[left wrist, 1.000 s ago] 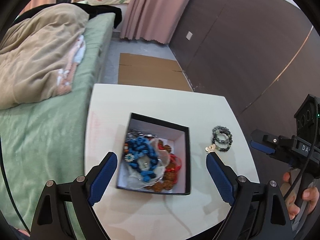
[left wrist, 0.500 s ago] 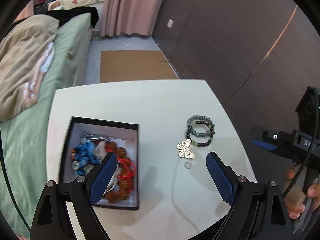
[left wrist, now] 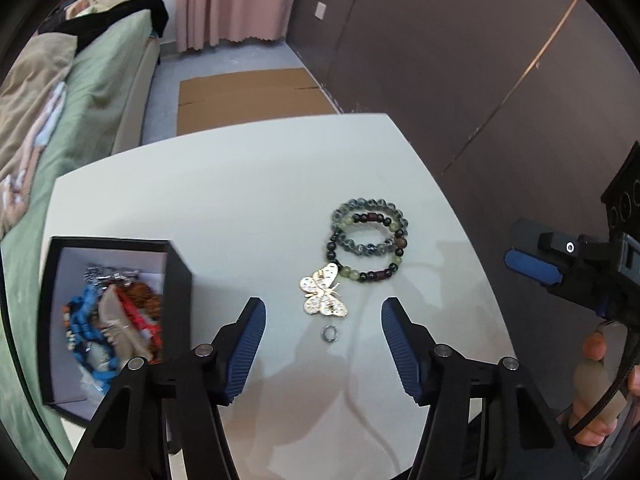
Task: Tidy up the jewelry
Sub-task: 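Move the left gripper to the gold butterfly pendant and grasp it, then carry the butterfly toward the box with left gripper while right gripper grasps dark bead bracelet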
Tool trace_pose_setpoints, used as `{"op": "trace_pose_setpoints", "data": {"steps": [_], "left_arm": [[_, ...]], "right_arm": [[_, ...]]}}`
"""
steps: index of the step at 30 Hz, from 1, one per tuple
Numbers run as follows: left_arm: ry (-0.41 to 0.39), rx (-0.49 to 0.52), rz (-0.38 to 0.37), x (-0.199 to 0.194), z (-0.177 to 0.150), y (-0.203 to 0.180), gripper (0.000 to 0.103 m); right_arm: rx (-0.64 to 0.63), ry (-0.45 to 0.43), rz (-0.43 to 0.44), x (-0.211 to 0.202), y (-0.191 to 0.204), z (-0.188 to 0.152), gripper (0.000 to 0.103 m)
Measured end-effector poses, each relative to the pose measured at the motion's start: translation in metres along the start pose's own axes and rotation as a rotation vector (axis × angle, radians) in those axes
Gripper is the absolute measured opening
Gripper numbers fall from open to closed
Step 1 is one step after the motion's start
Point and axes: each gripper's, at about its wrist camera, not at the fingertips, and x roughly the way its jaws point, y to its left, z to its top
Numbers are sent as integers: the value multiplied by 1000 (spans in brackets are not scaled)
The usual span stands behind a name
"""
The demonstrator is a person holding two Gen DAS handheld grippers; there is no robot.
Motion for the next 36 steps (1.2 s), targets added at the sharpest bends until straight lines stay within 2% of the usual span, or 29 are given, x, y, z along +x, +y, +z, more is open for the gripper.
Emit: {"op": "trace_pose_setpoints", "data": {"steps": [3, 14, 16, 18, 19, 22, 23, 24, 28, 30, 36], "left_arm": [[25, 2, 9, 13, 2, -5, 53], [55, 32, 97, 50, 3, -10, 50], [44, 54, 128, 50, 3, -13, 44], [41, 72, 172, 51, 4, -16, 29], [42, 79, 174, 50, 4, -16, 29], [38, 57, 136, 46, 5, -10, 22], [25, 52, 117, 42, 6, -9, 15], [19, 52, 112, 39, 6, -9, 13], [22, 26, 82, 33, 8, -3, 13], [12, 15, 82, 29, 8, 1, 13], [-17, -12, 63, 10, 8, 10, 13]], "right_arm": [[11, 8, 2, 6, -7, 2, 75], [15, 44, 21, 22, -16, 10, 75], [18, 47, 19, 23, -17, 12, 75], [20, 52, 20, 25, -16, 12, 75], [19, 55, 18, 25, -16, 12, 75], [14, 65, 22, 29, -14, 13, 75], [11, 66, 22, 30, -13, 13, 75], [9, 66, 22, 31, -12, 13, 75], [14, 69, 7, 37, -9, 13, 72], [11, 80, 0, 43, -7, 13, 65], [-23, 114, -42, 65, 5, 12, 54]]}}
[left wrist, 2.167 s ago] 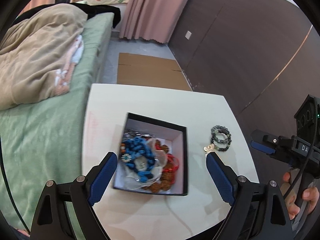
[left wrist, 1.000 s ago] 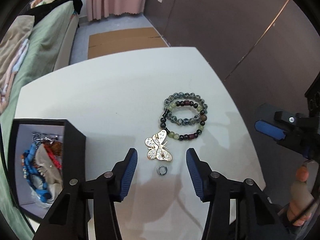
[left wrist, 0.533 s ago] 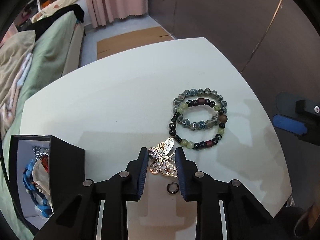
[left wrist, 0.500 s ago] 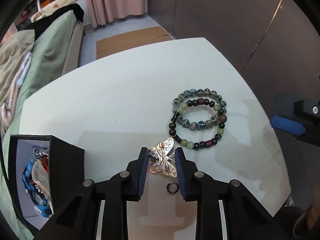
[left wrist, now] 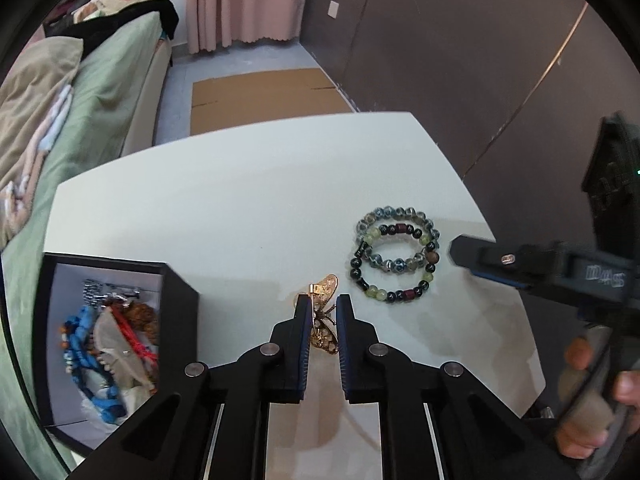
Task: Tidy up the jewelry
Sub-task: 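Carry the butterfly toward the box with left gripper while right gripper grasps dark bead bracelet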
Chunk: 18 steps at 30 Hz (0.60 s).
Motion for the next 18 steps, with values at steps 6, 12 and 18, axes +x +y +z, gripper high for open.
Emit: {"op": "trace_pose_setpoints", "data": {"steps": [6, 12, 18], "left_arm": [[-45, -4, 7, -24, 6, 9, 13], [-93, -40, 17, -45, 7, 25, 13], [-120, -55, 6, -62, 6, 36, 13]], "right_arm": [[-20, 15, -82, 16, 6, 5, 40], [22, 47, -88, 22, 2, 4, 12], [-5, -25, -32, -3, 21, -2, 12]]}}
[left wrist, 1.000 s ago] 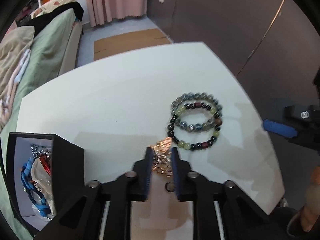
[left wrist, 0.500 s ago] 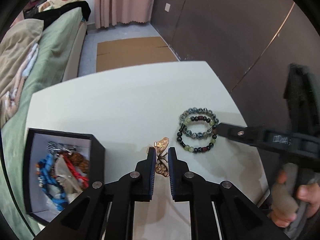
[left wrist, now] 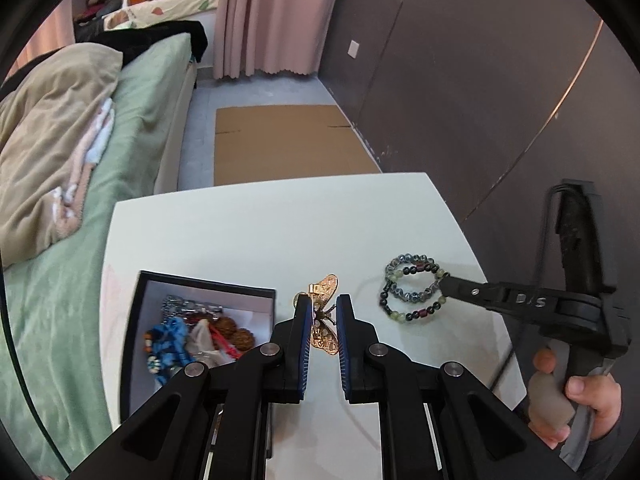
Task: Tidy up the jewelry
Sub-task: 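Carry the butterfly toward the box with left gripper while right gripper grasps dark bead bracelet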
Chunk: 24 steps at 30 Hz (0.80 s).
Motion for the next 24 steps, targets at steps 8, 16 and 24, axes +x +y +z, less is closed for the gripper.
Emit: {"op": "trace_pose_setpoints", "data": {"steps": [8, 16, 24], "left_arm": [[-31, -23, -4, -23, -2, 26, 13], [-28, -70, -7, -33, -16, 60, 13], [23, -134, -12, -35, -35, 94, 13]], "right_arm": [[-60, -90, 94, -27, 40, -11, 12], [-129, -126, 180, -34, 90, -21, 12], [-226, -117, 221, -23, 142, -38, 11]]}}
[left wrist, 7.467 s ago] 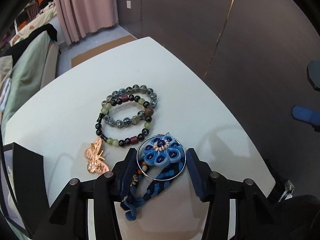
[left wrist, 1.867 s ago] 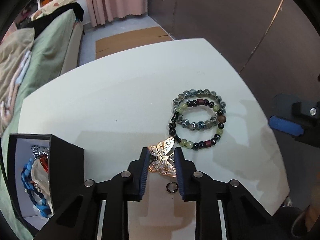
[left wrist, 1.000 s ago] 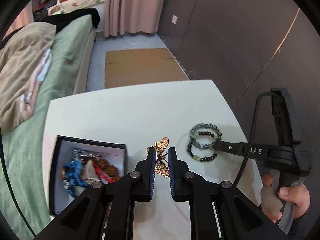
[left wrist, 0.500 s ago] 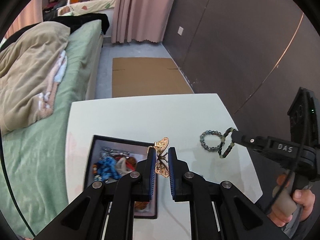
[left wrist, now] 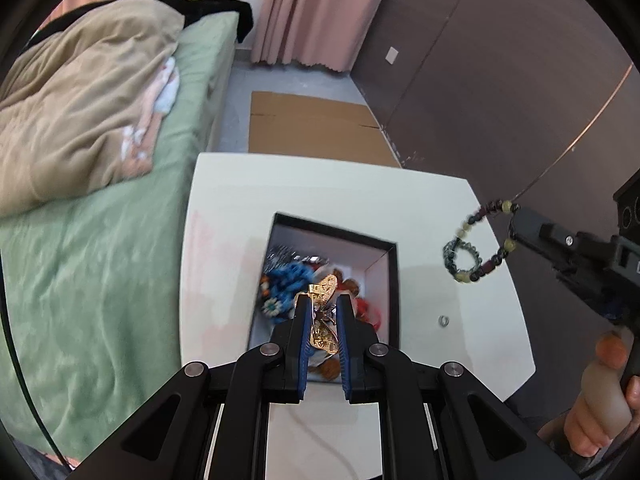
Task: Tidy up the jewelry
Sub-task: 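Carry the butterfly toward the box with left gripper while right gripper grasps dark bead bracelet, then open the left gripper over the box while right gripper lowers the dark bracelet into it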
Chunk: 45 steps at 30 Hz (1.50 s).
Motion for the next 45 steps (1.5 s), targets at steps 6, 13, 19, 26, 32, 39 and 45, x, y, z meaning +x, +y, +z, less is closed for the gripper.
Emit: {"op": "trace_pose_setpoints", "data": {"steps": [6, 13, 19, 26, 32, 39, 45], "left_arm": [[47, -48, -51, -4, -3, 15, 39], [-53, -103, -56, -34, -1, 36, 74], [-68, -118, -37, -43, -3, 44, 74], [-66, -92, -44, -39, -3, 35, 74], [-54, -66, -58, -29, -2, 17, 74], [-36, -20, -67, -16, 0, -7, 74], [-14, 22, -78, 0, 0, -35, 74]], "right_arm": [[-45, 25, 34, 15, 23, -7, 11], [-44, 57, 37, 31, 31, -13, 12], [-37, 104, -19, 44, 33, -14, 21], [-15, 76, -49, 22, 17, -10, 53], [22, 68, -88, 6, -7, -7, 53], [39, 81, -112, -15, -34, -6, 62], [50, 84, -118, -34, -54, -9, 68]]}}
